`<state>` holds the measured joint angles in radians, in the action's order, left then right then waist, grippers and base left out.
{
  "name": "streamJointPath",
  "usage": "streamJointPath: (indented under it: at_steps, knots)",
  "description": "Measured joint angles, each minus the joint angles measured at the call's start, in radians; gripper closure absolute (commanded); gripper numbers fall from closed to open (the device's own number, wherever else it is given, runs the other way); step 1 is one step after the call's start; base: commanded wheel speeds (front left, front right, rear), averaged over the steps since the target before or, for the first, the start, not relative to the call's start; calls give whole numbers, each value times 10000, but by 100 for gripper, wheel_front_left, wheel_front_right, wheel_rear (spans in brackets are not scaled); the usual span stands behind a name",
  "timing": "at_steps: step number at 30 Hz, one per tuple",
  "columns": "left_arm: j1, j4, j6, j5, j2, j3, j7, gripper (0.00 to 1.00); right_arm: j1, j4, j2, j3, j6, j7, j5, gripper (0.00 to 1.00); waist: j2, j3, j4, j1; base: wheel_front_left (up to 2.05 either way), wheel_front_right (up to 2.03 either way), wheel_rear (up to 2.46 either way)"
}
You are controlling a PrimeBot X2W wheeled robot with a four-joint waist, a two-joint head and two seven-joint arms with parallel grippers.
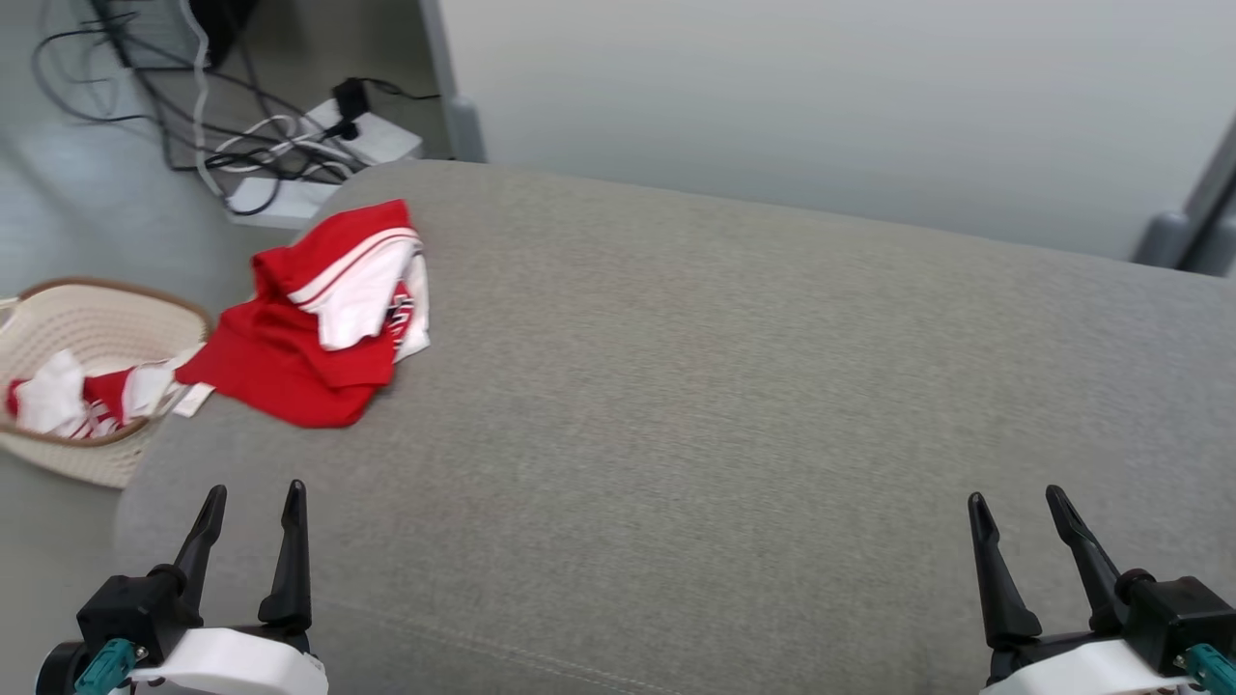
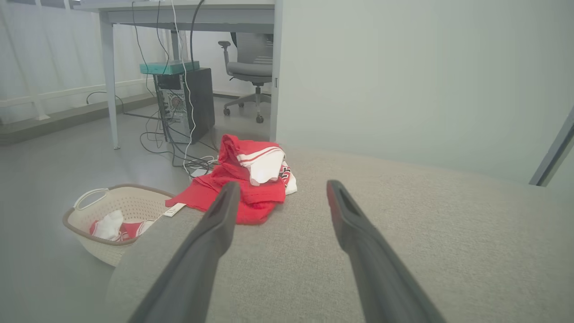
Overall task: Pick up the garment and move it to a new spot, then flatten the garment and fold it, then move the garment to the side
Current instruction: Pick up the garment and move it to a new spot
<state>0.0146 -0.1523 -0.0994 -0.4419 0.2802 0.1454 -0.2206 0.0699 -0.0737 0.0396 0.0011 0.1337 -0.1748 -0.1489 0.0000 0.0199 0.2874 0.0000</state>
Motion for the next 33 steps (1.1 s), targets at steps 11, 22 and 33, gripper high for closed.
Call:
streamJointPath:
  at_steps: [11, 22, 33]
  knots:
    - [9, 10, -15, -167, 58, -29, 0, 0, -3, -63, -2, 56, 0, -19, -207, 0, 0, 78, 1248, 0, 0, 0, 0]
    - [9, -2, -75, -270, 148, -29, 0, 0, -3, -268, -2, 82, 0, -105, -286, 0, 1, 137, 1314, 0, 0, 0, 0]
    - [-261, 280, -73, -345, 276, -31, 155, 0, -5, -328, -2, 115, 0, -104, -286, 0, 0, 66, 1323, 0, 0, 0, 0]
